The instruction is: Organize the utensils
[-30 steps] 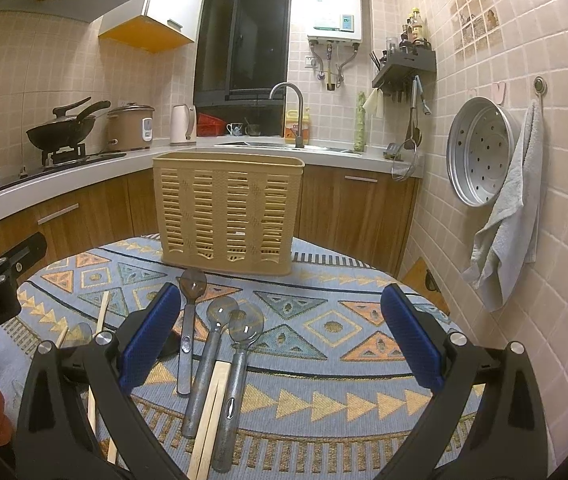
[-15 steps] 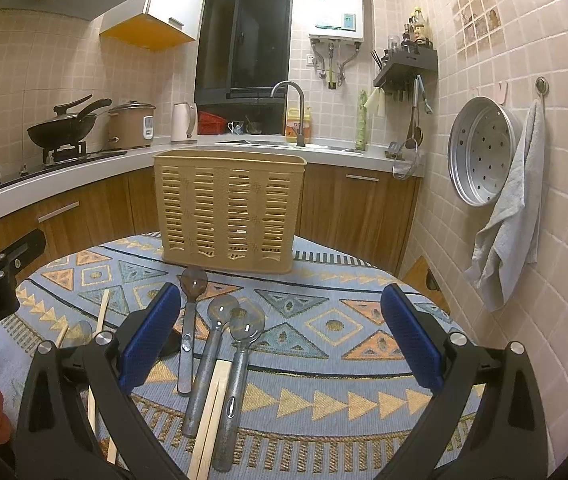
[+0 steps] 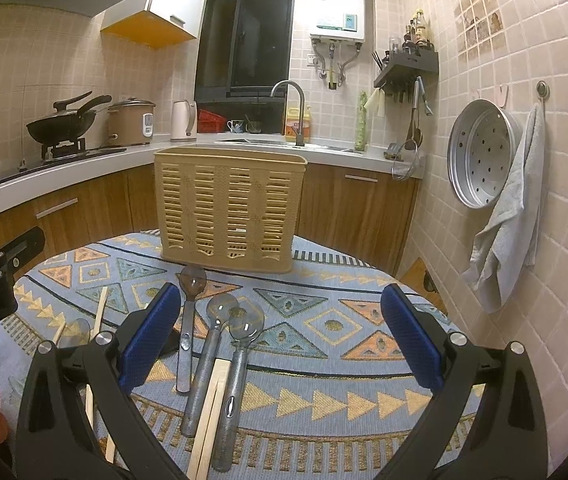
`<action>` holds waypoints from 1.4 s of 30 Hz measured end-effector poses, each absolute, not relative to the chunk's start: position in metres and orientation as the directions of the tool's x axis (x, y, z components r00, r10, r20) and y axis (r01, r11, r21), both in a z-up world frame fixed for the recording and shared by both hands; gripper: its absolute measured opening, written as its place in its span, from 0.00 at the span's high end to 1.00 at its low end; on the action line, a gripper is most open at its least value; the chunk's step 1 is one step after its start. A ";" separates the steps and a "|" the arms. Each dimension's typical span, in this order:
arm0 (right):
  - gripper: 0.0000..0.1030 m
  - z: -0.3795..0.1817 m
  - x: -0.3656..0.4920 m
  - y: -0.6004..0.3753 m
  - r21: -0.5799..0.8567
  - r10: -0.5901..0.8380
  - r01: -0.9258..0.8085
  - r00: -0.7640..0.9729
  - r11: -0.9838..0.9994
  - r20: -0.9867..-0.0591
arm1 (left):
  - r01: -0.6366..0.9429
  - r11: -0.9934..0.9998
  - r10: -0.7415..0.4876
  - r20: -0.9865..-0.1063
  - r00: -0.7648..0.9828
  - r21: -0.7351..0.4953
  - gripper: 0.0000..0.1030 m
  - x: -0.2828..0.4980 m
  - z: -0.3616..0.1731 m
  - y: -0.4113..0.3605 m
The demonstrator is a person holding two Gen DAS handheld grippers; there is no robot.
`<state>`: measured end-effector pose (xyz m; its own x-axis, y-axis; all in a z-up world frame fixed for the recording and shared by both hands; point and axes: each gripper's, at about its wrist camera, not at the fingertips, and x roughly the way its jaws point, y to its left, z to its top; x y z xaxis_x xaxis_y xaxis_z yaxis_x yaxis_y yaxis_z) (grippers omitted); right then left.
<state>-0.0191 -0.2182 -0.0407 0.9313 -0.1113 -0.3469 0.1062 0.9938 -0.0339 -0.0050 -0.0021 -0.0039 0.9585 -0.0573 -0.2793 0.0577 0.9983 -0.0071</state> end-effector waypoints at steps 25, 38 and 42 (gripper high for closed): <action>0.07 0.002 0.013 -0.238 -0.044 -0.033 0.012 0.858 0.999 -0.513 | 0.156 0.967 -0.241 -0.530 0.813 -0.201 0.20 0.032 0.039 0.072; 0.43 -0.003 0.085 -0.251 0.135 0.163 -0.091 0.586 0.987 -0.794 | 0.330 0.874 -0.466 -0.811 0.354 -0.357 0.56 0.074 -0.026 0.028; 0.43 -0.020 0.101 -0.253 0.192 0.215 -0.099 0.480 0.976 -0.851 | 0.335 0.899 -0.394 -0.859 0.328 -0.284 0.56 0.073 -0.039 0.006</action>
